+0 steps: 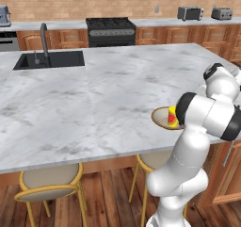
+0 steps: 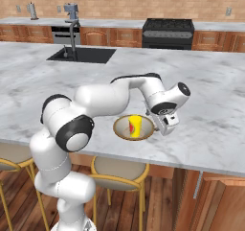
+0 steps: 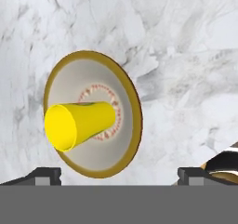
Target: Place the cup inside the bowl on the dining table and move the bowl to any counter.
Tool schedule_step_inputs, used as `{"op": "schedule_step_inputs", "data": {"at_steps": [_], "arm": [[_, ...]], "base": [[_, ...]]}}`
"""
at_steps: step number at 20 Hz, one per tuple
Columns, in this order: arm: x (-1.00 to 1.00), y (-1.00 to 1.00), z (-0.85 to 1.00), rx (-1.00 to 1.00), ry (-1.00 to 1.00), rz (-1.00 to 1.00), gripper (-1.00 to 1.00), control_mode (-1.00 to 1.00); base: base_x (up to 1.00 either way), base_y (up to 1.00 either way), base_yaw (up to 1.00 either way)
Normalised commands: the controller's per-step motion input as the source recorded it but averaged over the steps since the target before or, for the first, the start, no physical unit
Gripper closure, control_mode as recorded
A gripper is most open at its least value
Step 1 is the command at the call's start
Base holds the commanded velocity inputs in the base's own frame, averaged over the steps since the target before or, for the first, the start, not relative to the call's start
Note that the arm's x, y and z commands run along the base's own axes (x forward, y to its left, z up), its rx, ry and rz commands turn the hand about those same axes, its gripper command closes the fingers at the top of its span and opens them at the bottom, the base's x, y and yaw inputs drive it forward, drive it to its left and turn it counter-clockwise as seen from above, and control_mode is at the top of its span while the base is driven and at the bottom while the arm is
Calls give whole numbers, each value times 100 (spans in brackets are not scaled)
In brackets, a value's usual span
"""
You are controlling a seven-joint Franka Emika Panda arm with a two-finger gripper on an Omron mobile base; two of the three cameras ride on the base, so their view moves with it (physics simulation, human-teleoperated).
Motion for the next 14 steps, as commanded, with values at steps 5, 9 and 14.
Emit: {"op": "schedule_step_inputs", "data": {"at_steps": [5, 9, 14], "arm": [[-8, 0, -33, 0, -1, 1, -100, -100], [0, 0, -27, 0, 0, 0, -100, -100], [0, 0, -21, 0, 0, 0, -100, -100]], "base": [[0, 0, 0], [0, 0, 0], [0, 0, 0]]}}
